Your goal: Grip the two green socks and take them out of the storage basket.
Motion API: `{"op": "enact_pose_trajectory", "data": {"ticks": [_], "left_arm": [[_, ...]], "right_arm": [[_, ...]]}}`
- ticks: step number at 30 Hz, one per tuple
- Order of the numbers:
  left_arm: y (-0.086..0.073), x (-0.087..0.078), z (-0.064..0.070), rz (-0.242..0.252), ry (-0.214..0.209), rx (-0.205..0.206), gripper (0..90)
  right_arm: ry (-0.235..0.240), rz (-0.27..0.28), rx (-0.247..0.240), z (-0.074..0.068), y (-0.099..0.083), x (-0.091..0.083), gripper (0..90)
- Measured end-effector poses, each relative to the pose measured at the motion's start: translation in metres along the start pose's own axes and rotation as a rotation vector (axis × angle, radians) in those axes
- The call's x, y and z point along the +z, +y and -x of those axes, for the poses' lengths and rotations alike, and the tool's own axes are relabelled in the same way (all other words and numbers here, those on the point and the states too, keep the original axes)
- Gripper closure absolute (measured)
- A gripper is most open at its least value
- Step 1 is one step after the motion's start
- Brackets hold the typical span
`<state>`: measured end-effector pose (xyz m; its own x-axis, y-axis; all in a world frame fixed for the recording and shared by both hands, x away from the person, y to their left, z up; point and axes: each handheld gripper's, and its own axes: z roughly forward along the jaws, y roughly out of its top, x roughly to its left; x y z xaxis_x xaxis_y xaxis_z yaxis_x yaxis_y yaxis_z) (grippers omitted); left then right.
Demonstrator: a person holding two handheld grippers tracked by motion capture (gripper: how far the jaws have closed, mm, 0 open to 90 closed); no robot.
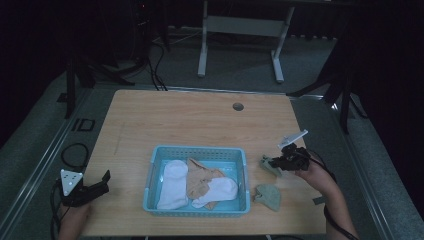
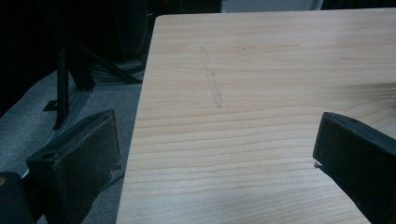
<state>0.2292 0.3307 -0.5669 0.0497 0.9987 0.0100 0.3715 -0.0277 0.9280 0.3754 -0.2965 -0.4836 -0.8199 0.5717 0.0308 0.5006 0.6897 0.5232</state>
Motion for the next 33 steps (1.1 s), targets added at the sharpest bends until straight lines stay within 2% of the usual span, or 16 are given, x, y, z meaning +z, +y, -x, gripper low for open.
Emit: {"op": "enact_pose_trajectory", "data": {"ticks": [5,10,12,20,27,33], "left_arm": [[0.0,0.0,0.0,0.001,0.001,0.001,0.4],[0.0,0.0,0.0,0.0,0.001,0.001,0.4],[0.0,0.0,0.0,0.0,0.001,0.001,0.3],[0.0,0.0,0.0,0.001,0.001,0.001,0.4],[0.0,0.0,0.0,0.0,0.003,-0.001,0.3],[0.0,0.0,0.0,0.001,0.003,-0.002,0.4]], "right_arm": [[0.024,0.017,0.026,-0.004,-0.014,0.008,79.3],[0.038,0.061,0.037,-0.01,-0.022,0.0,59.2],[0.037,0.087,0.052,-0.01,-0.026,-0.006,55.3],[-0.021,0.17,0.114,-0.005,-0.053,-0.017,38.7],[-0.082,0.166,0.165,0.002,-0.074,-0.022,30.9],[-0.141,0.213,0.227,0.007,-0.09,-0.027,20.2]]}}
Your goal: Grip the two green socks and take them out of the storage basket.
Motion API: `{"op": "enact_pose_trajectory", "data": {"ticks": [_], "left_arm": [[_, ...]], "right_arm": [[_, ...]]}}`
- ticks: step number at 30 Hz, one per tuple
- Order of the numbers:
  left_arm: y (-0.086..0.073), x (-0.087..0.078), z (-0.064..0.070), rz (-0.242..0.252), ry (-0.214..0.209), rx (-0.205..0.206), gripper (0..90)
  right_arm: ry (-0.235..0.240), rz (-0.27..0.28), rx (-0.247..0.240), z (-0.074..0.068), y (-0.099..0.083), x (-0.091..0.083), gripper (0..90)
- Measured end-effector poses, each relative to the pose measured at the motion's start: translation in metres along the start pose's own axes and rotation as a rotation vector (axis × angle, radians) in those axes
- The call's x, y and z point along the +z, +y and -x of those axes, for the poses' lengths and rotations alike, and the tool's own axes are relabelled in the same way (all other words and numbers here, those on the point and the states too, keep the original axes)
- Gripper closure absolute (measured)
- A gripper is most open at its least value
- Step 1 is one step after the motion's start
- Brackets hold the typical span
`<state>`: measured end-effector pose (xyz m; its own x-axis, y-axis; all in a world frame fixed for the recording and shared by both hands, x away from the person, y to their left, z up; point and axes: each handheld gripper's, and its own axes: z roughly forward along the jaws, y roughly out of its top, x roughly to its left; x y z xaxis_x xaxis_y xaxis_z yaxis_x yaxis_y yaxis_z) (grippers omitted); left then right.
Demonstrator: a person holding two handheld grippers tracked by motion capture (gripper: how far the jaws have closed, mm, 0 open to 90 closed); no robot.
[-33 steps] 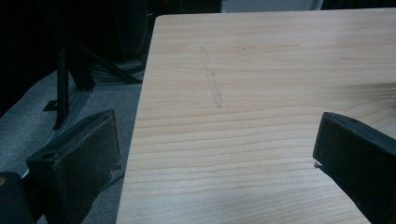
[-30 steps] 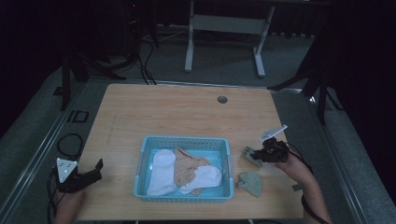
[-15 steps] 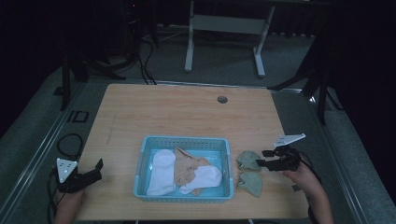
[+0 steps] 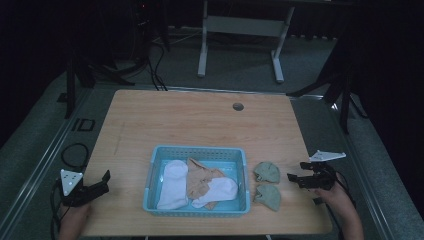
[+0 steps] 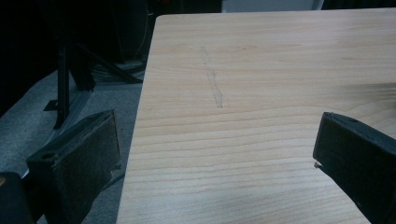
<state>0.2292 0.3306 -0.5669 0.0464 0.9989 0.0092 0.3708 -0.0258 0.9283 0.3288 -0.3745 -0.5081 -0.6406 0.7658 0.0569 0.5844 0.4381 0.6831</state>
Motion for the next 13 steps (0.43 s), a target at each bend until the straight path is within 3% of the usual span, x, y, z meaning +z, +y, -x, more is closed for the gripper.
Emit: {"op": "enact_pose_trajectory", "data": {"ticks": [5,13], "left_arm": [[0.0,0.0,0.0,0.0,0.0,0.001,0.4],[0.0,0.0,0.0,0.0,-0.002,0.0,0.4]], "right_arm": [[-0.061,-0.003,0.041,0.005,-0.012,0.002,11.4],[-0.071,0.038,0.117,0.013,-0.027,0.002,11.4]]}}
